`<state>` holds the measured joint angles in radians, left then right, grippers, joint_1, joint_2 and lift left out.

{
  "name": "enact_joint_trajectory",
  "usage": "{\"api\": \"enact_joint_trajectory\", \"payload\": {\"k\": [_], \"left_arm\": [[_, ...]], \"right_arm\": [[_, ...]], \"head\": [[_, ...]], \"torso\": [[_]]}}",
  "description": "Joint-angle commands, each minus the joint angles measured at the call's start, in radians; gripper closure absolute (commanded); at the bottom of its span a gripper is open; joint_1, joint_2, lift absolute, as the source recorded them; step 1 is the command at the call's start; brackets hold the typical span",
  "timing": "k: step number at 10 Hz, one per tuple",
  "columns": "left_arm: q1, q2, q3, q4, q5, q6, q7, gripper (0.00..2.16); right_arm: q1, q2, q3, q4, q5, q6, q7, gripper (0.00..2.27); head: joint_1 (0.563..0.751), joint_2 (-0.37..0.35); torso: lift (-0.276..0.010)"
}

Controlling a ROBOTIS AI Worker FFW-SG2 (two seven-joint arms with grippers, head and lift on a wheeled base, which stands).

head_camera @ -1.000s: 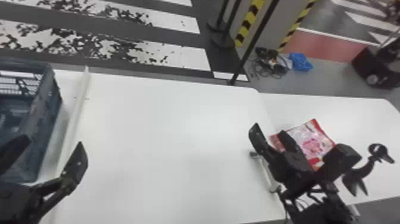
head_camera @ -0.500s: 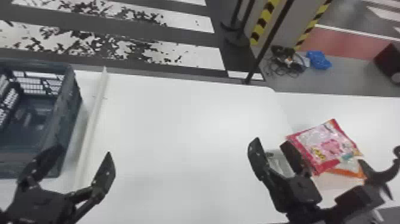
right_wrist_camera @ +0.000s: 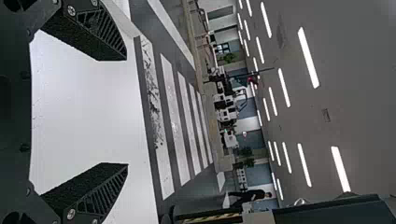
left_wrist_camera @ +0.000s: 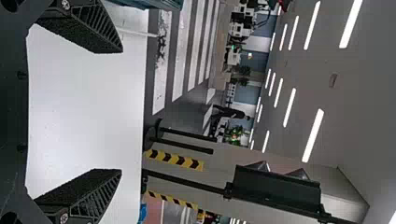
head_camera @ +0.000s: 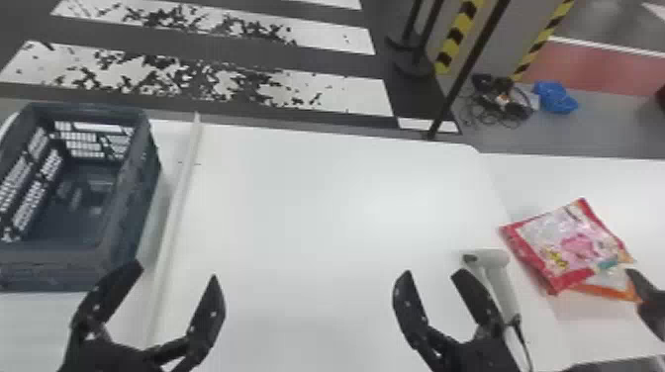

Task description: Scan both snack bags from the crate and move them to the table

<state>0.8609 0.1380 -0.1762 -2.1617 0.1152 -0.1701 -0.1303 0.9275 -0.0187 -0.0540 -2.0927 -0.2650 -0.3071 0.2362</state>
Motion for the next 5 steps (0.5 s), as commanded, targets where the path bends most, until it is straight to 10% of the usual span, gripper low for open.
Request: {"api": "enact_joint_trajectory", "payload": {"k": [1, 5], "left_arm": [[0.006, 0.002, 0.001, -0.003, 0.001, -0.009, 0.0, 0.08], [0.006, 0.005, 0.004, -0.004, 0.003, -0.012, 0.005, 0.08]], "right_arm": [[0.022, -0.006, -0.006, 0.025, 0.0, -0.068, 0.0, 0.12], [0.042, -0.007, -0.036, 0.036, -0.033, -0.135, 0.003, 0.12]], "head": [[0.695, -0.207], [0.695, -0.252]], "torso": [[-0.087], [-0.087]]}}
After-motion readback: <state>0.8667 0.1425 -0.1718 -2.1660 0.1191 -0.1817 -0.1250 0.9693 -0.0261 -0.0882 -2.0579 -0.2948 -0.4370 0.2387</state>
